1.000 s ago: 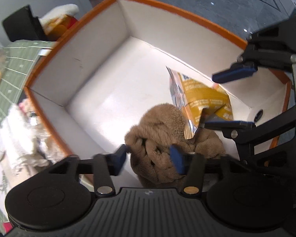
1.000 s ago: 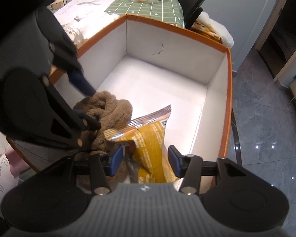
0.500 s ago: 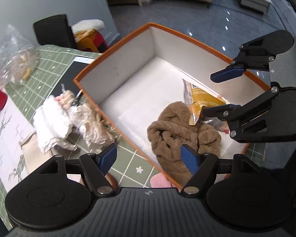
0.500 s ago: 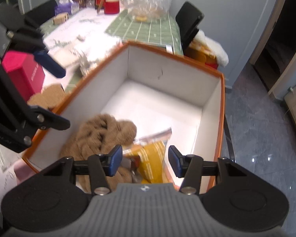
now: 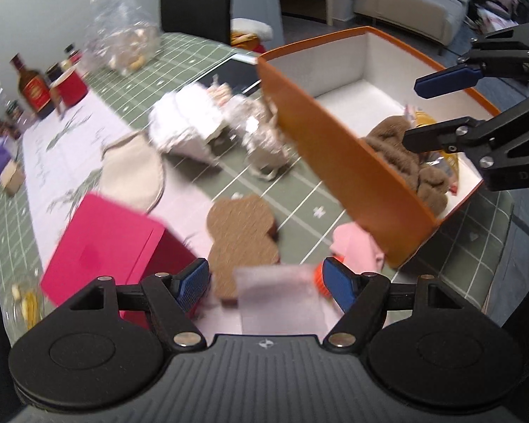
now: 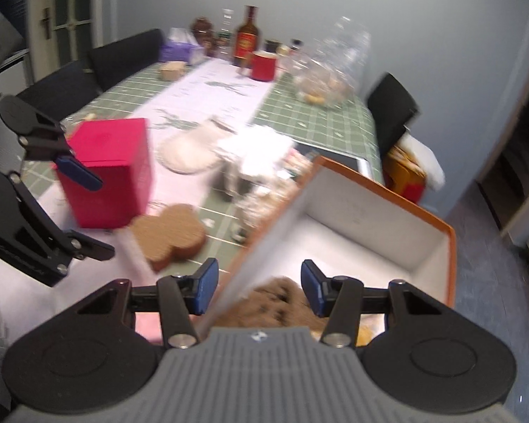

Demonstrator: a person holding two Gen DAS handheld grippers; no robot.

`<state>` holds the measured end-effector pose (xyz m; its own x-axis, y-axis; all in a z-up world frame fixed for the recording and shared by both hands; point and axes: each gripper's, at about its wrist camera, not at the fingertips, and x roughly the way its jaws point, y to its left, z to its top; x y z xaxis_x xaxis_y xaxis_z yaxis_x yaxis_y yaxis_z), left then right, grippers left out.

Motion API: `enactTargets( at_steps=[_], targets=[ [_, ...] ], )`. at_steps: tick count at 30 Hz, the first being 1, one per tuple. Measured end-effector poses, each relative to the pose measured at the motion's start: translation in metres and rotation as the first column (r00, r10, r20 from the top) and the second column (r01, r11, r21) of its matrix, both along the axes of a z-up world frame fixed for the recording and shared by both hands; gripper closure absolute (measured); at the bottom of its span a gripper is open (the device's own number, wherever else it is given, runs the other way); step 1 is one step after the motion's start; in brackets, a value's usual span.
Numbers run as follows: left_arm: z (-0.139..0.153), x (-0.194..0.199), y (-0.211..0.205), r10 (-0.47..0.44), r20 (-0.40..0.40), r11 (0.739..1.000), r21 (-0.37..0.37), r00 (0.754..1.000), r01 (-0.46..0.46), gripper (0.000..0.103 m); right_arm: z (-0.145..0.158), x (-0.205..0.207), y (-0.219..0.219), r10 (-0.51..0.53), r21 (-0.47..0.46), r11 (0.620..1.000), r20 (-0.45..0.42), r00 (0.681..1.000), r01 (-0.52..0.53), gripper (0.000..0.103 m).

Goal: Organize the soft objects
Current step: 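Withdraw both tools from the box back over the table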

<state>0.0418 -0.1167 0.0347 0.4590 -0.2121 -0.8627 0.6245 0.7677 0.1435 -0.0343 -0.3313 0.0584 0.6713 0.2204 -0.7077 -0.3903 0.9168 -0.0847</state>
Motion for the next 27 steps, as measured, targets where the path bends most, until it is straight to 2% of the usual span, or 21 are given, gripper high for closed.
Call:
enactTargets(
  at_steps=[5, 10, 14, 19, 22, 24, 27],
  targets=[
    [-0.017, -0.017, 0.037, 0.101, -0.025, 0.994, -0.033, 0.995, -0.102, 0.017, -0.006, -0.003, 0.040, 0.101, -0.030, 0.994, -0.016, 0.995, -0.101, 0.051],
    [-0.030, -0.032, 0.059, 0.180, -0.035, 0.980, -0.078, 0.983, -0.183, 0.017, -0.025, -0.005, 0.070, 0.194, -0.039, 0.979, -0.078, 0.978, -0.198, 0.051],
    [-0.044, -0.039, 0.062, 0.169, -0.028, 0.981, -0.096, 0.985, -0.171, 0.016, -0.046, -0.005, 0.088, 0.248, -0.080, 0.962, -0.135, 0.959, -0.260, 0.050],
    [-0.074, -0.035, 0.064, 0.157, -0.076, 0.983, -0.079, 0.985, -0.163, 0.016, -0.066, 0.001, 0.103, 0.279, -0.157, 0.939, -0.179, 0.944, -0.307, 0.044],
    [-0.077, -0.036, 0.063, 0.138, -0.085, 0.983, -0.113, 0.987, -0.147, 0.016, -0.076, 0.009, 0.112, 0.296, -0.199, 0.920, -0.213, 0.931, -0.338, 0.044],
    [-0.077, -0.037, 0.060, 0.108, -0.092, 0.984, -0.132, 0.990, -0.119, 0.016, -0.083, 0.012, 0.116, 0.320, -0.209, 0.902, -0.262, 0.911, -0.377, 0.044],
    [-0.081, -0.039, 0.054, 0.073, -0.087, 0.989, -0.122, 0.994, -0.084, 0.016, -0.093, 0.012, 0.118, 0.339, -0.229, 0.880, -0.311, 0.888, -0.417, 0.044]
  ],
)
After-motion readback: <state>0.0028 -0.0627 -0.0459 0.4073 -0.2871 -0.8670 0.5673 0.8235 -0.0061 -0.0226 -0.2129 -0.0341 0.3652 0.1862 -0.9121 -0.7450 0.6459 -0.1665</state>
